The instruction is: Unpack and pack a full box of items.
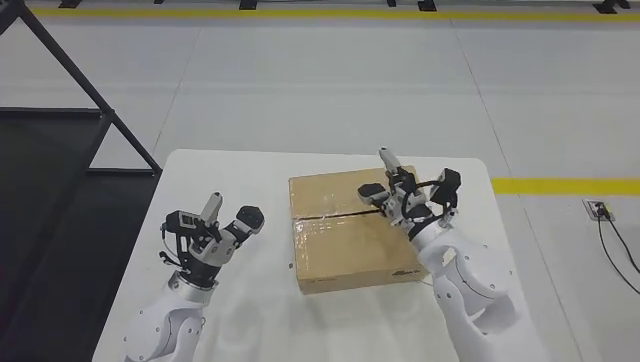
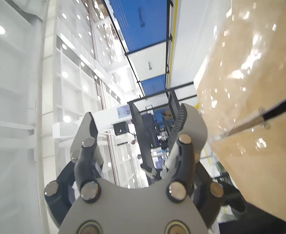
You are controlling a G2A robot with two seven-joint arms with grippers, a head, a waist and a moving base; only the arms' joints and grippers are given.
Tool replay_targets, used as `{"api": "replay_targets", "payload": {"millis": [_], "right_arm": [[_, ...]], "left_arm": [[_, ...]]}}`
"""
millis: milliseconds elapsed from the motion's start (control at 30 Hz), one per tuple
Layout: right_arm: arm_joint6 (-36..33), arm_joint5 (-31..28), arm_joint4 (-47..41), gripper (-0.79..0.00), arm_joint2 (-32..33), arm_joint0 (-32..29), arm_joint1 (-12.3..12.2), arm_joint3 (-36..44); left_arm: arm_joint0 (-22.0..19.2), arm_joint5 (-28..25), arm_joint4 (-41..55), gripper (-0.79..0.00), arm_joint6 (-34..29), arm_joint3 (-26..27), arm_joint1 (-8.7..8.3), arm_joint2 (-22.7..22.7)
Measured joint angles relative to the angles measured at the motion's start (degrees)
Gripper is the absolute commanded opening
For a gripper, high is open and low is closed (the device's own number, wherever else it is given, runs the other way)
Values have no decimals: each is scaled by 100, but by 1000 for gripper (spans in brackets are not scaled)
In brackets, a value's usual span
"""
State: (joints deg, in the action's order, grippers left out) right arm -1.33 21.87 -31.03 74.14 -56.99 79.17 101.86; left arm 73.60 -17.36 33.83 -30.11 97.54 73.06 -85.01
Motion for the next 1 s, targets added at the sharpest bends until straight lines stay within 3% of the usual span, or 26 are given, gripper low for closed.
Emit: {"api": "replay_targets", "payload": {"millis": [433, 567, 767, 1000], "right_arm": [[-358, 261, -94, 0, 2063, -674, -266, -336], [-934, 521, 79, 0, 2009, -658, -328, -870], [-1379, 380, 286, 0, 1689, -459, -352, -1577], [-2268, 274, 158, 0, 1716, -490, -424, -1696]], "left_arm": [[62, -116, 50, 0, -170, 31, -52, -343], [-26, -128, -1, 0, -74, 26, -57, -389], [-66, -131, -104, 0, 45, 44, -63, -421], [-118, -110, -195, 0, 148, -8, -67, -420]]}}
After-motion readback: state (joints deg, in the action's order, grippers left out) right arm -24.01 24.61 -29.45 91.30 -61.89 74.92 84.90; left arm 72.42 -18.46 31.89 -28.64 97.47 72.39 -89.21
